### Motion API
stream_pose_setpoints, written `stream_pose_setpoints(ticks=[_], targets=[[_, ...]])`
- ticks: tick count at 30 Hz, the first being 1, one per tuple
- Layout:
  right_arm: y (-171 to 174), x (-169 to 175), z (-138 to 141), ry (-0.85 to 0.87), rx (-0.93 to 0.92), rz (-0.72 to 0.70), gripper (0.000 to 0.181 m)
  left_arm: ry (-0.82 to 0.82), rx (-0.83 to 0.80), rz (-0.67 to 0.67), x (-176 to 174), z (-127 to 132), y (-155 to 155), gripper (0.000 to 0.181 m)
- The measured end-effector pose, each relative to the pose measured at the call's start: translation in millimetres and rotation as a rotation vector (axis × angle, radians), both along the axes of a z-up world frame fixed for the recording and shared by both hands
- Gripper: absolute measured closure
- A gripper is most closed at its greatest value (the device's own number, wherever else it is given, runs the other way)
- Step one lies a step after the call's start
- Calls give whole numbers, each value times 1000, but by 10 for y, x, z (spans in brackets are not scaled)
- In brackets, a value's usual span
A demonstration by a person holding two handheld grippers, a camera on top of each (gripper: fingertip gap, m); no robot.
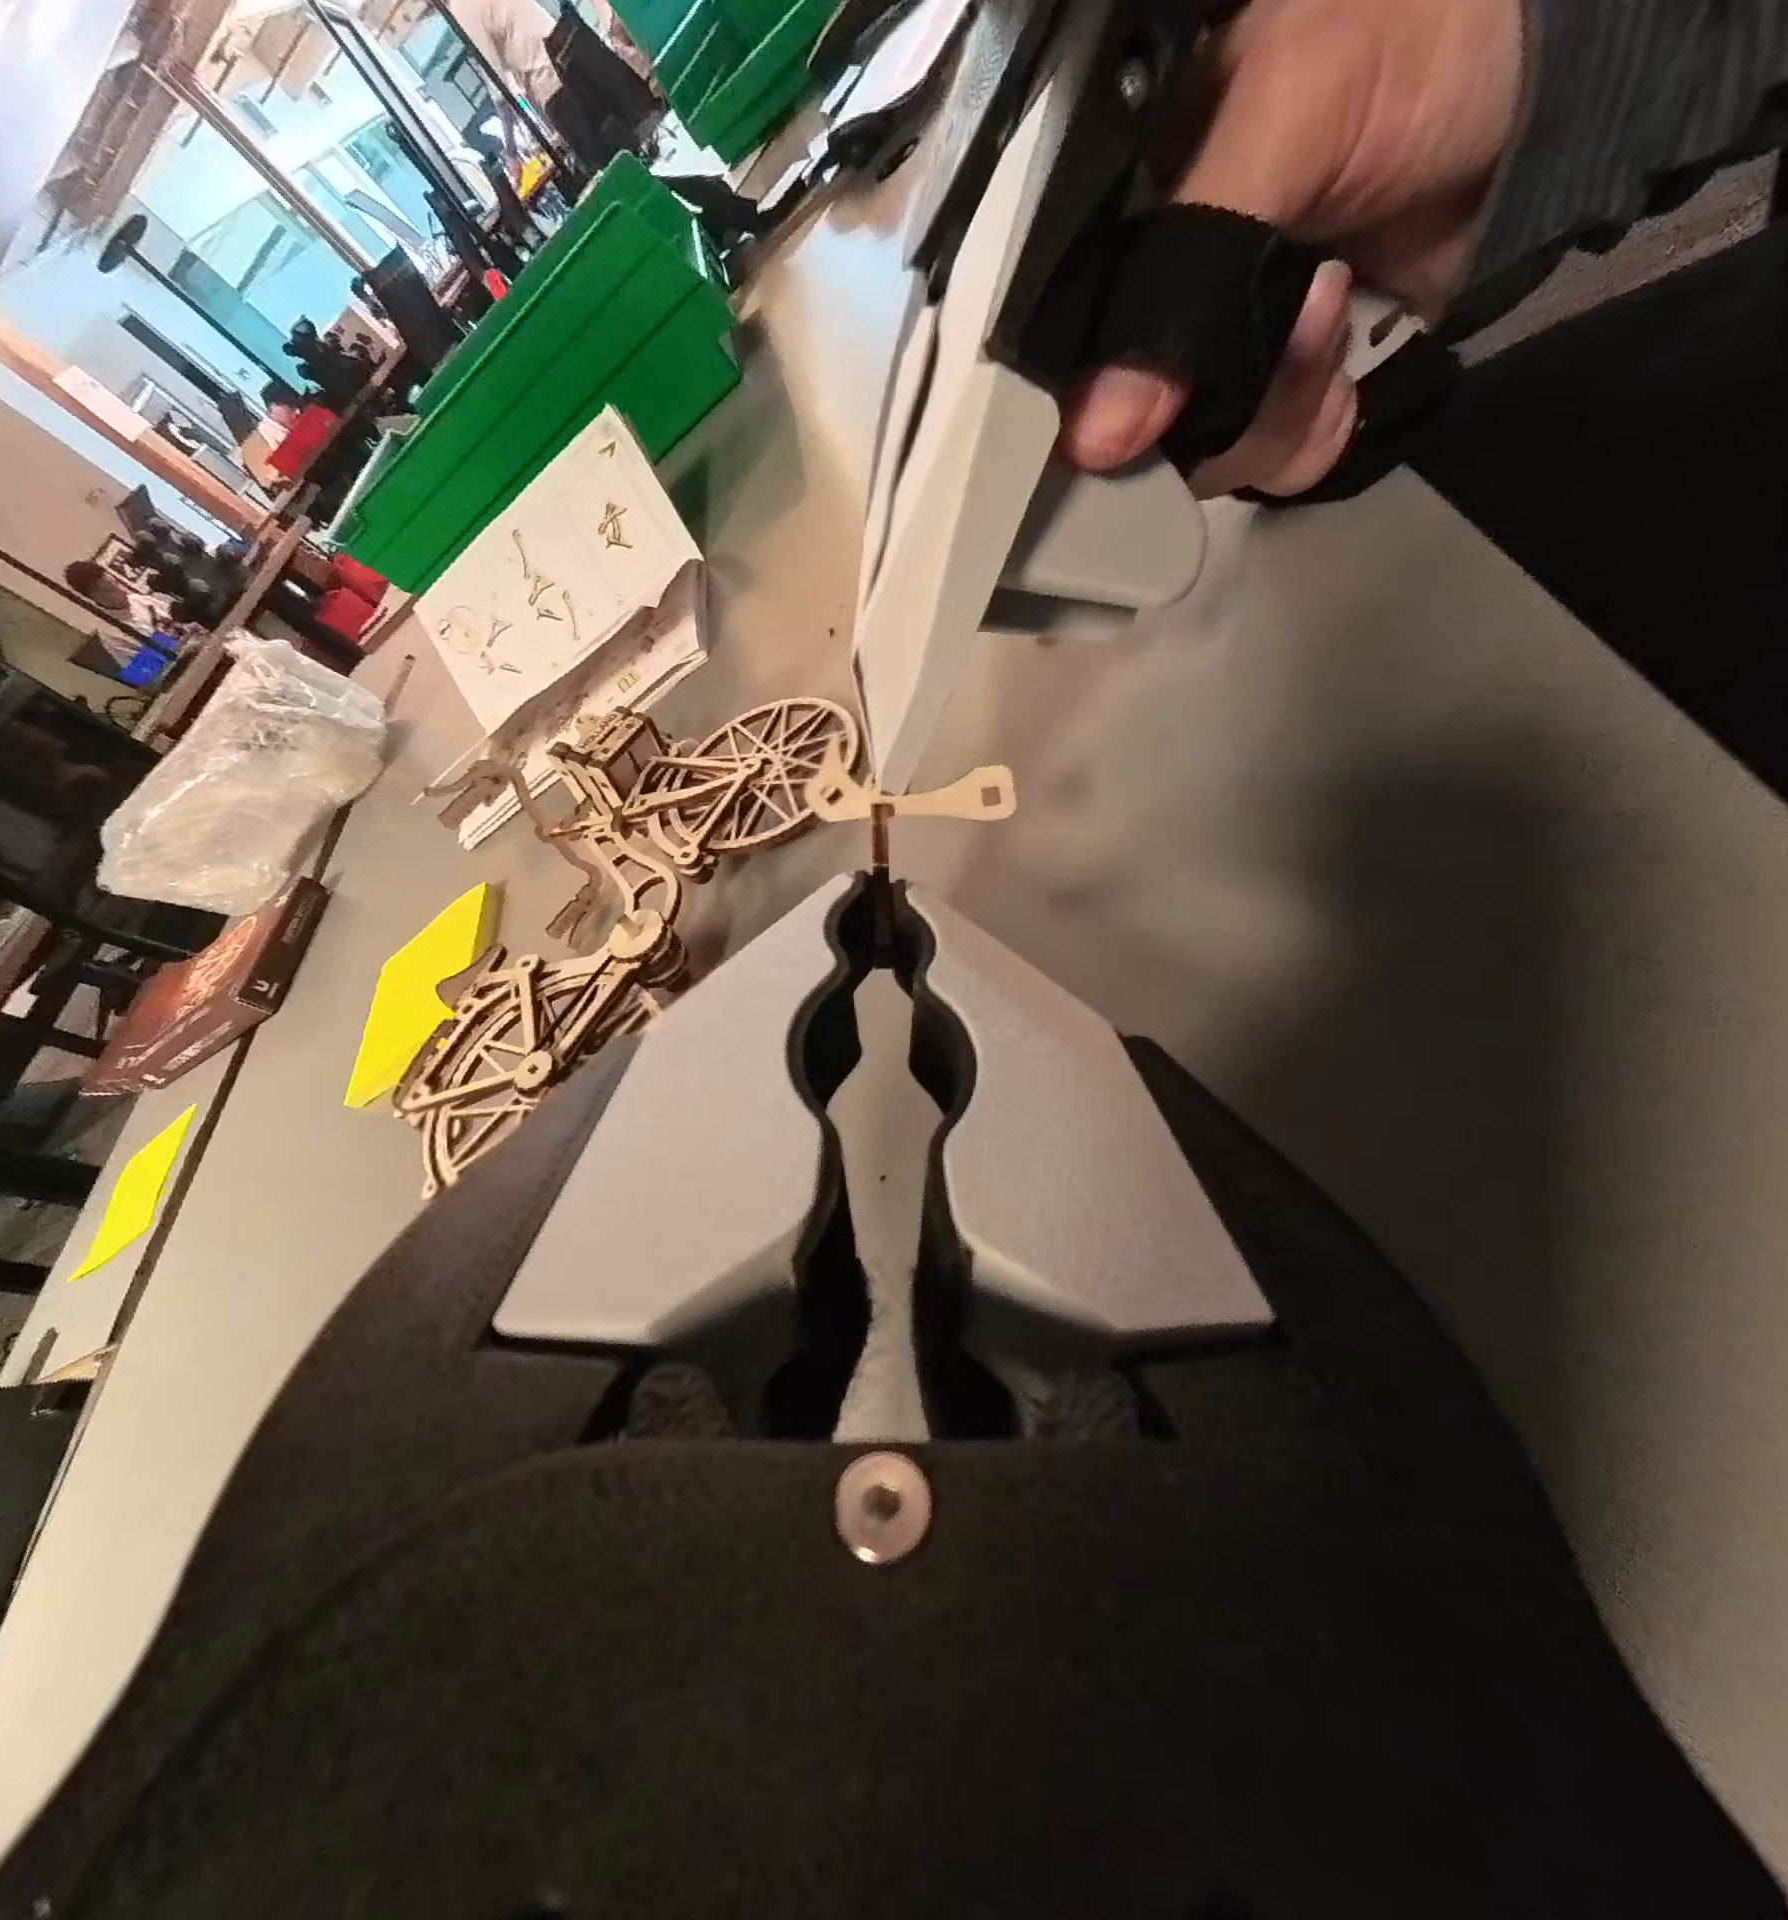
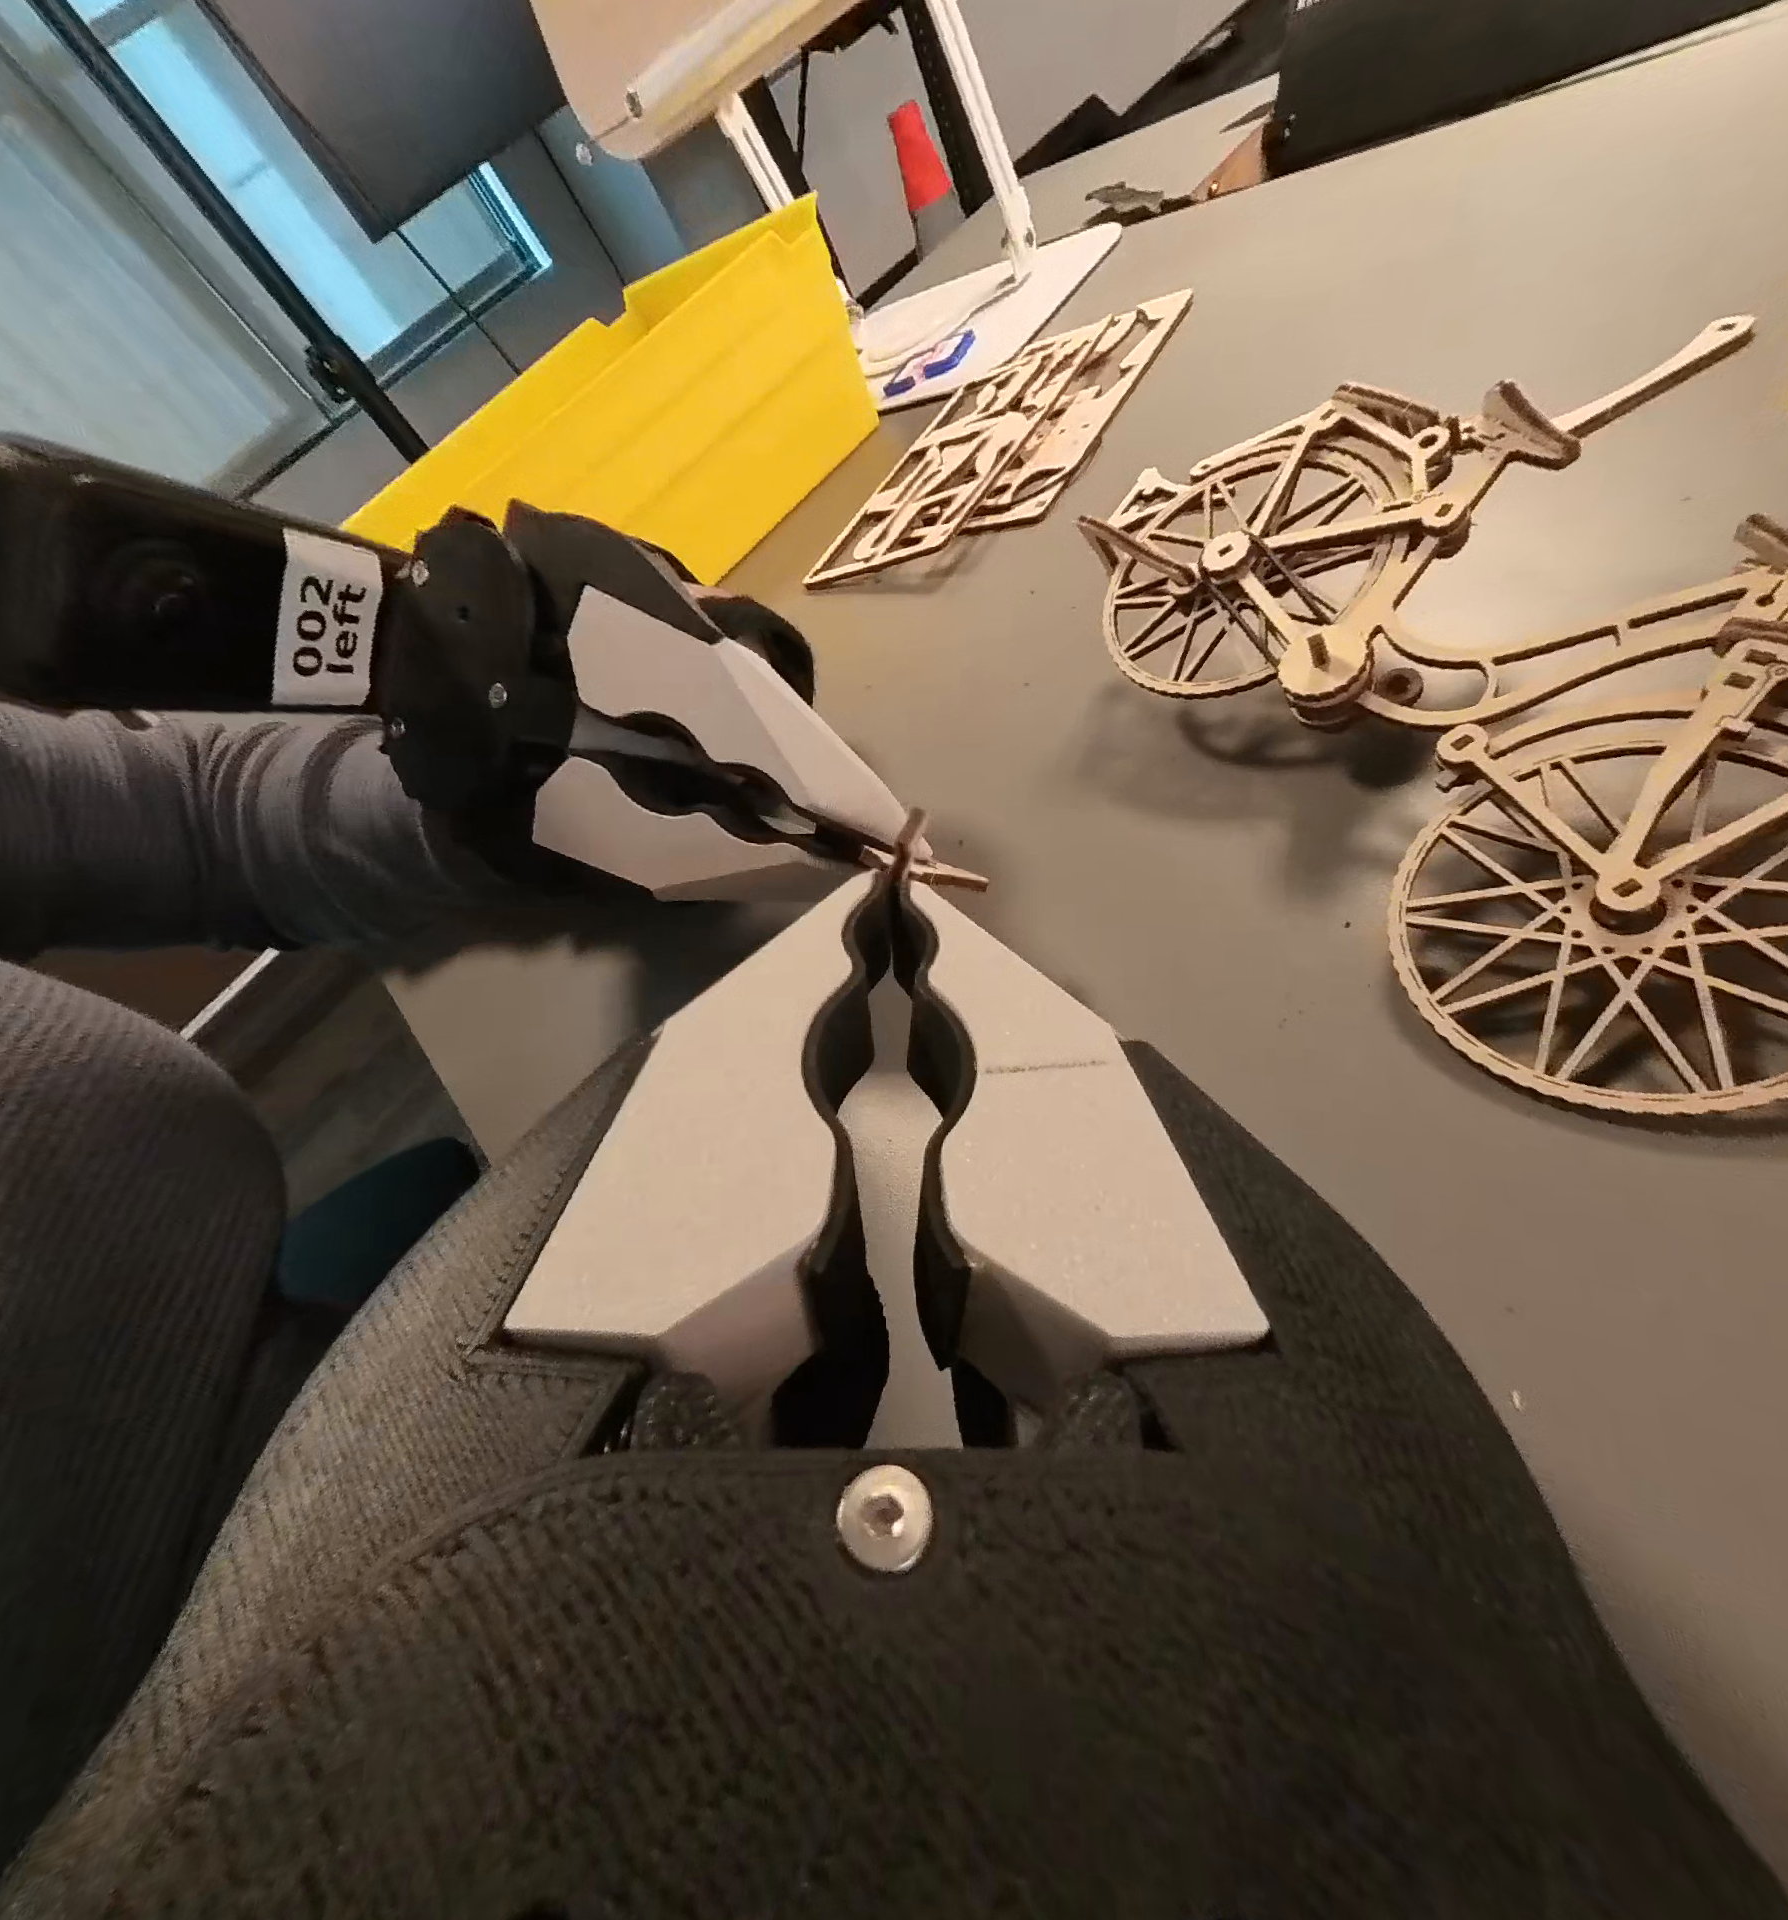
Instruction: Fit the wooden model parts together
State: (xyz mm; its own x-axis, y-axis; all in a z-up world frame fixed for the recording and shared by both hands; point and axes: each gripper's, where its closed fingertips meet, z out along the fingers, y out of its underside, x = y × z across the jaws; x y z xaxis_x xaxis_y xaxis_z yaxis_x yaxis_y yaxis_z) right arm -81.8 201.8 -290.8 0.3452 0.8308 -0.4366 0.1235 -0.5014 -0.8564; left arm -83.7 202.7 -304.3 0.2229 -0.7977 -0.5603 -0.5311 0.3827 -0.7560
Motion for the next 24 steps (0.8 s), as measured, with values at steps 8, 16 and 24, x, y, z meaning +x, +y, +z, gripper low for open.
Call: stream_pose_setpoints(ticks=[8,16,24], targets=[[-26,15,-92,-37,-67,39,181,81,83,-12,13,-72,-25,181],[-40,23,-116,-26,-130,85,181,79,72,-36,28,-79,-45,181],[-7,18,-204,-85,-150,84,181,125,75,-26,20,-148,-14,181]])
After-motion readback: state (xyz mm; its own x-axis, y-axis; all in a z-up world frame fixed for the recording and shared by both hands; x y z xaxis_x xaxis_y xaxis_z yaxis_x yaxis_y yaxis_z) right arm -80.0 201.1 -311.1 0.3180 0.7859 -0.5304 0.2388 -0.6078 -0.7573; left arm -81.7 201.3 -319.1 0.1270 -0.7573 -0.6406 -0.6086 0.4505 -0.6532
